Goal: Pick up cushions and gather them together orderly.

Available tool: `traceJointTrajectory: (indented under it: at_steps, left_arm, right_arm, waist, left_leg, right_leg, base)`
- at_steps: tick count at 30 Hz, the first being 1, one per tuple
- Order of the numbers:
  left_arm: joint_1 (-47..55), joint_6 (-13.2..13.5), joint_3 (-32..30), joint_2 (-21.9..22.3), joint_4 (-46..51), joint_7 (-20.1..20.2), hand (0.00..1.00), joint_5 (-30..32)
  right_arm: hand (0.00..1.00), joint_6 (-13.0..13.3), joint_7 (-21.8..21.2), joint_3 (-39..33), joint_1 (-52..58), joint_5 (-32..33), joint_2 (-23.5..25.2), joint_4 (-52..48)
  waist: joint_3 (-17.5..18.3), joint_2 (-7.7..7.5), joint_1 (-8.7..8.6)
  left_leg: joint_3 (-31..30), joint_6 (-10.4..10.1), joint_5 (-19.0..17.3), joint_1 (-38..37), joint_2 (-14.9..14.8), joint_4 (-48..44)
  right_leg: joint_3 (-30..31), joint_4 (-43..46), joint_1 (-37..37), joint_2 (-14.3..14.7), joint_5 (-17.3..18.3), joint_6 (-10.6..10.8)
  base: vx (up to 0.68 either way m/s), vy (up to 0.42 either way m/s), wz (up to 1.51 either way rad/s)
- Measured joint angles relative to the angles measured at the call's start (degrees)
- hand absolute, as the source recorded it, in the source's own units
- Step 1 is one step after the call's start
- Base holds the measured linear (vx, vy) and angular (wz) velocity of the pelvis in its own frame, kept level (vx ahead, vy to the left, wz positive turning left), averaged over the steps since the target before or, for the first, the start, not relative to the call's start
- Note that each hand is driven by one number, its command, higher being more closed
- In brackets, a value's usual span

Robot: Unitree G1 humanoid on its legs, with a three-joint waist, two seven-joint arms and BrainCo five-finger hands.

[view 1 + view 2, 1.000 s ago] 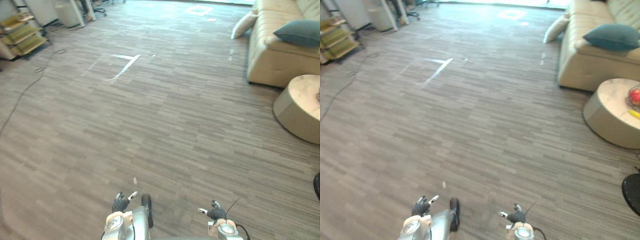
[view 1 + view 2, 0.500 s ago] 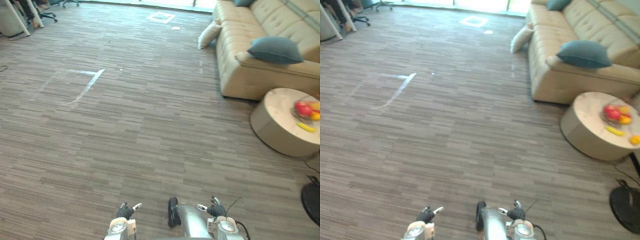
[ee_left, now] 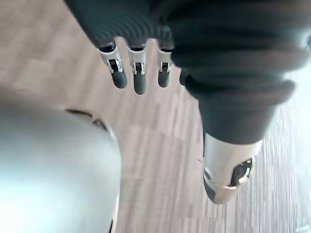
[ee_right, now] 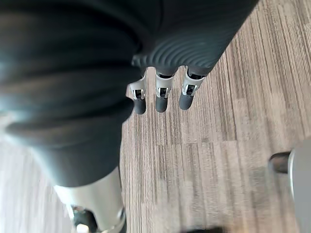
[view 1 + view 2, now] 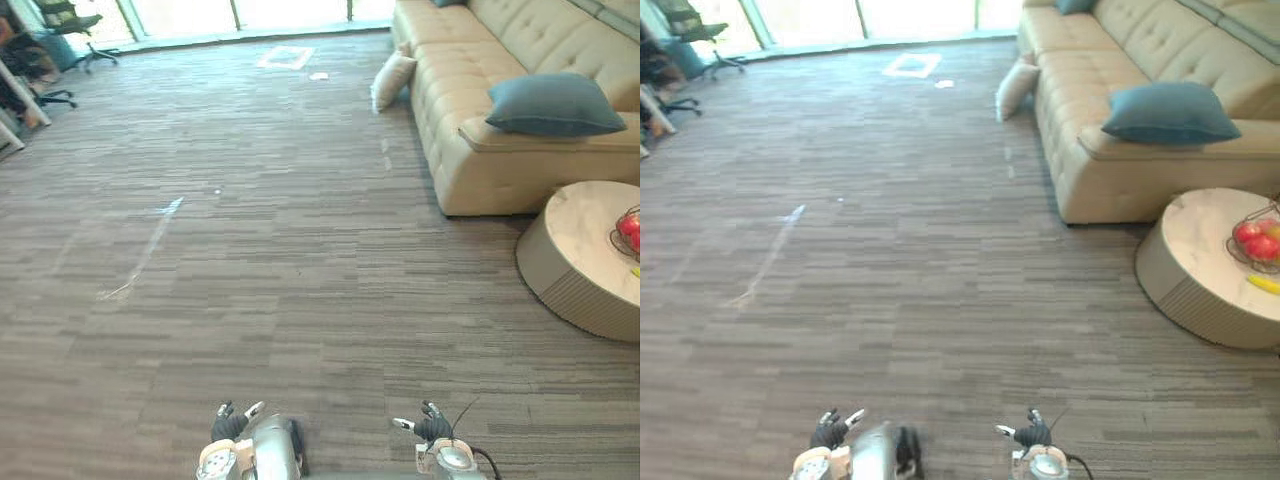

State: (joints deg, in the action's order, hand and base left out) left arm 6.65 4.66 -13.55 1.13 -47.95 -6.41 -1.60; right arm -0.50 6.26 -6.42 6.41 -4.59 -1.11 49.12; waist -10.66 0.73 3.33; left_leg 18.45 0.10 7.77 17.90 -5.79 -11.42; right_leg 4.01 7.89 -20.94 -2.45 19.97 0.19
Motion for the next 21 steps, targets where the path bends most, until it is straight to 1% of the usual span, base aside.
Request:
traceJointTrajectory:
  at_steps: [1,2,3,4,5,6,7,8,9,10,11,12,13,14,15,16,17,18,19,20,21]
  left_arm:
    - [0.0,0.0,0.0,-0.1,0.0,0.0,0.0,0.0]
    - [-1.0,-0.1,1.1,-2.2,-0.8,-0.1,0.0,0.3]
    - [-1.3,-0.1,1.3,-2.2,-1.1,0.0,0.0,0.5]
    - [-1.2,-0.2,1.6,-2.4,-1.3,0.0,0.0,0.4]
    - [-1.3,-0.4,1.6,-2.8,-2.2,-0.1,0.0,0.4]
    - [-1.7,-0.6,1.9,-3.1,-3.1,-0.2,0.0,0.4]
    - [-1.8,-0.7,2.2,-3.2,-3.5,-0.2,0.0,0.4]
    - [-2.0,-1.1,2.3,-3.1,-4.2,-0.4,0.0,0.4]
    - [-2.2,-1.5,2.4,-2.8,-5.1,-0.7,0.0,0.4]
    - [-2.2,-1.7,2.5,-2.7,-5.1,-0.8,0.0,0.4]
    - [-2.1,-1.7,3.3,-2.4,-5.1,-0.9,0.0,0.4]
    - [-2.2,-1.7,3.5,-2.0,-5.2,-0.9,0.0,0.4]
    - [-2.6,-1.7,3.5,-1.8,-5.4,-0.9,0.0,0.5]
    - [-3.3,-1.9,3.8,-1.5,-5.9,-0.9,0.0,0.5]
    - [-3.6,-2.0,4.7,-1.1,-6.3,-0.8,0.0,0.4]
    - [-3.7,-2.0,5.0,-1.0,-6.3,-0.8,0.0,0.5]
    - [-3.8,-2.0,5.7,-0.6,-6.4,-0.6,0.0,0.5]
    - [-3.8,-2.3,5.6,0.9,-7.2,-0.3,0.0,1.3]
    - [-3.8,-2.2,5.6,1.2,-7.2,-0.1,0.0,1.5]
    - [-3.9,-2.3,5.5,2.0,-7.1,0.2,0.0,1.7]
    - [-4.0,-2.5,5.1,2.0,-7.1,0.5,0.0,1.8]
  right_arm:
    - [0.0,0.0,0.0,0.0,0.0,0.0,0.0,0.1]
    - [0.0,0.0,0.0,-0.2,0.0,0.0,1.1,1.9]
    - [0.0,-0.1,0.0,-0.3,0.5,0.0,1.2,2.1]
    - [0.0,-0.1,-0.1,-0.6,0.9,0.1,1.5,2.2]
    - [0.0,0.0,-0.1,-1.8,1.1,0.0,2.2,2.3]
    - [0.0,0.3,-0.3,-2.3,0.8,-0.1,2.3,2.8]
    - [0.0,0.5,-0.4,-2.3,0.7,0.0,2.2,2.9]
    - [0.0,1.0,-0.6,-2.2,0.6,-0.1,1.8,1.8]
    - [0.0,1.0,-0.6,-1.6,0.5,-0.3,0.9,0.9]
    - [0.0,1.1,-0.6,-1.6,0.5,-0.3,0.7,0.6]
    - [0.0,1.4,-0.6,-1.8,0.5,-0.3,0.8,-1.2]
    - [0.0,1.6,-0.6,-2.0,0.5,-0.4,1.0,-2.3]
    - [0.0,1.7,-0.6,-2.0,0.3,-0.3,1.0,-2.7]
    - [0.0,1.8,-0.7,-2.2,0.0,-0.4,1.1,-3.0]
    - [0.0,1.9,-0.6,-2.4,-0.1,-0.4,1.1,-3.1]
    - [0.0,1.8,-0.6,-2.4,-0.2,-0.4,1.1,-3.0]
    - [0.0,1.8,-0.6,-2.5,-0.3,-0.3,1.1,-2.9]
    - [0.0,1.4,-0.6,-2.7,-1.4,-0.6,0.4,-2.6]
    - [0.0,1.2,-0.6,-2.6,-1.6,-0.9,0.2,-2.5]
    - [0.0,0.9,-0.6,-2.6,-1.8,-1.2,0.0,-2.6]
    - [0.0,0.5,-0.6,-2.5,-1.9,-1.6,0.0,-3.0]
  waist:
    - [0.1,-0.22,0.04]
    - [2.4,-3.72,-0.69]
    - [2.4,-4.02,-0.74]
    - [2.7,-4.47,-0.59]
    - [3.0,-5.18,-0.61]
    - [3.0,-5.59,-1.43]
    - [3.0,-5.59,-1.59]
    - [2.8,-5.35,-1.94]
    - [2.4,-4.38,-2.18]
    - [2.3,-4.01,-2.22]
    - [2.1,-3.1,-3.19]
    - [2.0,-2.97,-3.76]
    - [1.6,-3.05,-3.79]
    - [1.1,-3.45,-3.88]
    - [1.2,-3.48,-4.3]
    - [1.3,-3.55,-4.31]
    - [1.2,-3.81,-4.37]
    - [1.7,-2.18,-4.78]
    - [1.8,-1.89,-4.71]
    - [1.8,-0.94,-4.75]
    - [1.6,0.09,-5.03]
  left_leg:
    - [0.0,0.3,0.3,0.0,0.1,0.0]
    - [1.4,3.4,-3.2,0.1,3.0,-1.6]
    - [1.4,4.0,-4.7,0.2,3.4,-3.4]
    - [1.3,4.2,-8.0,-1.2,4.2,-5.6]
    - [0.9,4.0,-11.5,-4.8,6.1,-5.7]
    - [-0.2,4.0,-14.4,-8.5,7.9,-5.5]
    - [-0.5,3.9,-15.6,-9.9,8.3,-5.5]
    - [-0.7,3.7,-18.1,-14.9,9.5,-4.6]
    - [-0.7,3.7,-19.4,-19.8,9.6,-2.5]
    - [-0.8,3.6,-19.7,-21.2,9.6,-1.7]
    - [-1.7,3.7,-20.4,-25.8,9.4,1.2]
    - [-2.1,3.4,-21.7,-28.1,8.9,2.1]
    - [-2.3,3.2,-22.4,-30.1,8.5,2.8]
    - [-2.8,3.1,-23.6,-33.3,7.8,3.8]
    - [-3.8,2.2,-25.1,-35.3,6.9,4.6]
    - [-4.1,2.0,-25.4,-35.9,6.9,4.9]
    - [-5.4,1.2,-26.4,-37.3,6.8,5.7]
    - [-8.3,1.1,-26.7,-38.7,4.9,5.2]
    - [-8.5,0.9,-26.4,-38.2,4.5,4.1]
    - [-9.8,-0.9,-25.2,-36.6,3.5,-2.3]
    - [-10.4,-3.6,-23.4,-32.9,2.2,-12.7]
  right_leg:
    - [0.1,0.0,-0.1,-0.2,0.0,0.0]
    - [0.6,3.1,1.4,-3.8,-2.6,1.3]
    - [1.6,5.4,2.2,-4.2,-4.6,2.1]
    - [2.5,10.3,3.1,-4.5,-8.4,4.2]
    - [3.0,20.2,5.5,-4.7,-13.7,5.8]
    - [4.3,35.8,11.6,-4.7,-20.6,10.0]
    - [4.7,41.7,14.1,-4.6,-20.6,10.3]
    - [3.7,54.5,21.4,-5.4,-17.8,9.3]
    - [2.2,59.0,26.8,-5.6,-14.0,7.5]
    - [1.5,59.4,28.4,-5.6,-12.9,6.7]
    - [-1.4,58.3,34.6,-5.5,-9.4,5.9]
    - [-3.6,56.1,38.0,-5.2,-7.8,5.5]
    - [-5.1,52.9,40.0,-5.0,-6.6,4.5]
    - [-8.0,43.1,42.2,-4.4,-5.8,3.4]
    - [-10.6,31.3,42.8,-3.8,-7.9,2.7]
    - [-10.8,28.0,42.9,-3.7,-8.7,2.4]
    - [-10.8,20.2,43.3,-3.3,-12.6,1.3]
    - [-10.9,22.3,42.9,-2.4,-15.0,-2.3]
    - [-11.4,22.9,42.9,-2.5,-13.9,-2.6]
    - [-13.0,26.1,42.3,-3.2,-10.2,-3.3]
    - [-13.8,26.4,40.0,-2.8,-7.4,-3.6]
  base:
    - [0.77,0.346,-0.31]
    - [0.75,0.36,0.15]
    - [0.75,0.369,0.17]
    - [0.74,0.383,0.13]
    - [0.73,0.357,0.28]
    - [0.71,0.318,0.33]
    - [0.74,0.273,0.29]
    - [0.69,0.197,0.07]
    - [0.56,0.153,-0.02]
    - [0.53,0.118,0.0]
    - [0.42,0.077,0.16]
    - [0.54,0.075,0.24]
    - [0.55,-0.039,0.27]
    - [0.64,-0.103,0.38]
    - [0.64,-0.134,0.39]
    - [0.44,-0.128,0.5]
    - [0.64,-0.197,0.58]
    - [0.64,-0.202,0.56]
    - [0.76,-0.259,0.54]
    - [0.72,-0.281,0.38]
    - [0.72,-0.29,0.4]
